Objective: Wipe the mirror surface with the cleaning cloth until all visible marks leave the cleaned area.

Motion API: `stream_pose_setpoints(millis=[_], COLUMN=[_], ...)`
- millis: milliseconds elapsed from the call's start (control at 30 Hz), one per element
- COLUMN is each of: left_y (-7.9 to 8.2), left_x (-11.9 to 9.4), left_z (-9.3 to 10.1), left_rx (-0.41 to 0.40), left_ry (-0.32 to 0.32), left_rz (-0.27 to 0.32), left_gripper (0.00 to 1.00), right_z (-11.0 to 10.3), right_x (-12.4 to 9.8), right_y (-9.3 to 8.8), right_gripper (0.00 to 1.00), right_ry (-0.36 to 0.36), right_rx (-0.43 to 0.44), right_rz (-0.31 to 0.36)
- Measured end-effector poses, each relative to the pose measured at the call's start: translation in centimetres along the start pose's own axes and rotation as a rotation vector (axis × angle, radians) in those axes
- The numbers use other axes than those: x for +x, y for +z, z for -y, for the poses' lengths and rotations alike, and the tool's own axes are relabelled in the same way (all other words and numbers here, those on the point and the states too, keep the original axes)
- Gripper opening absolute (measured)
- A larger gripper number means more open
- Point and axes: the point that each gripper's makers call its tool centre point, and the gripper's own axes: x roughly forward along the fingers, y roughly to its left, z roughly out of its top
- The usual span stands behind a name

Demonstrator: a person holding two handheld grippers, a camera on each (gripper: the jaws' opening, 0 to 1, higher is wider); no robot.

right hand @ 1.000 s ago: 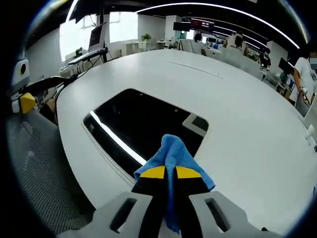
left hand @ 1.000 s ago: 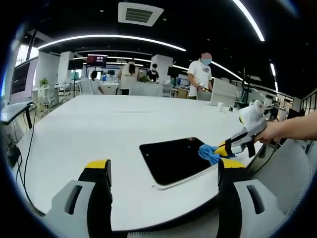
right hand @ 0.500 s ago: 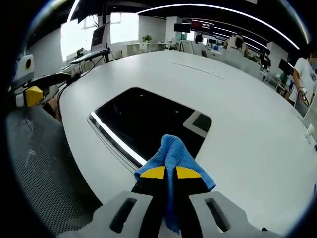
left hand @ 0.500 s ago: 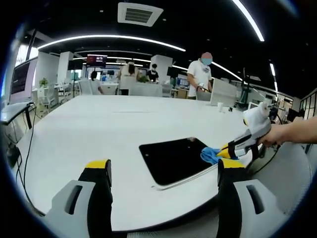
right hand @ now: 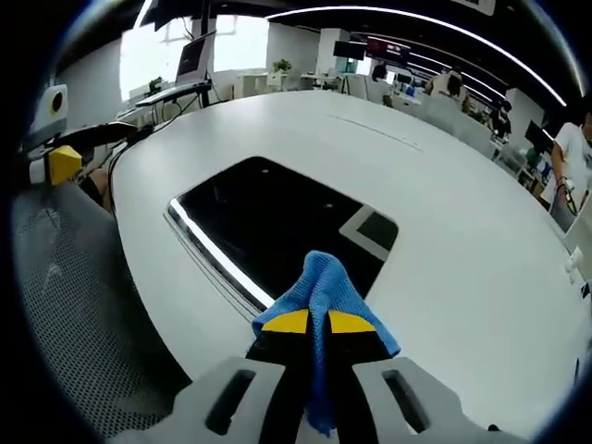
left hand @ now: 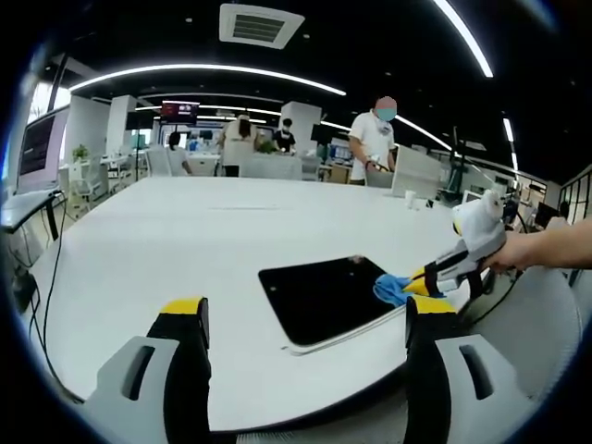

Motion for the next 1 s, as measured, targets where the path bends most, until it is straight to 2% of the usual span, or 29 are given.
stream_pose_setpoints(millis=[300,867,1000], left_y=[0.0,0.0,0.0], left_x=[0.0,0.0,0.0], left_z=[0.0,0.0,0.0], left_rx=[0.000,-0.002,-0.001], left_ry=[-0.002,-0.003,-0.004], left_rz=[-0.001,-0.003,-0.005], left_gripper=[0.85,0.85,0.85], right_z=[-0.1,-3.7,-4.8], right_x=[0.1,1.2,1.5], right_y=[0.2,2.0,2.5], right_gripper=[0.00,0.00,0.00], right_ry=[0.006,0.075,0.099], right_rx=[-0.035,-0.066,-0.101], right_rz=[-0.005,0.001,0.002])
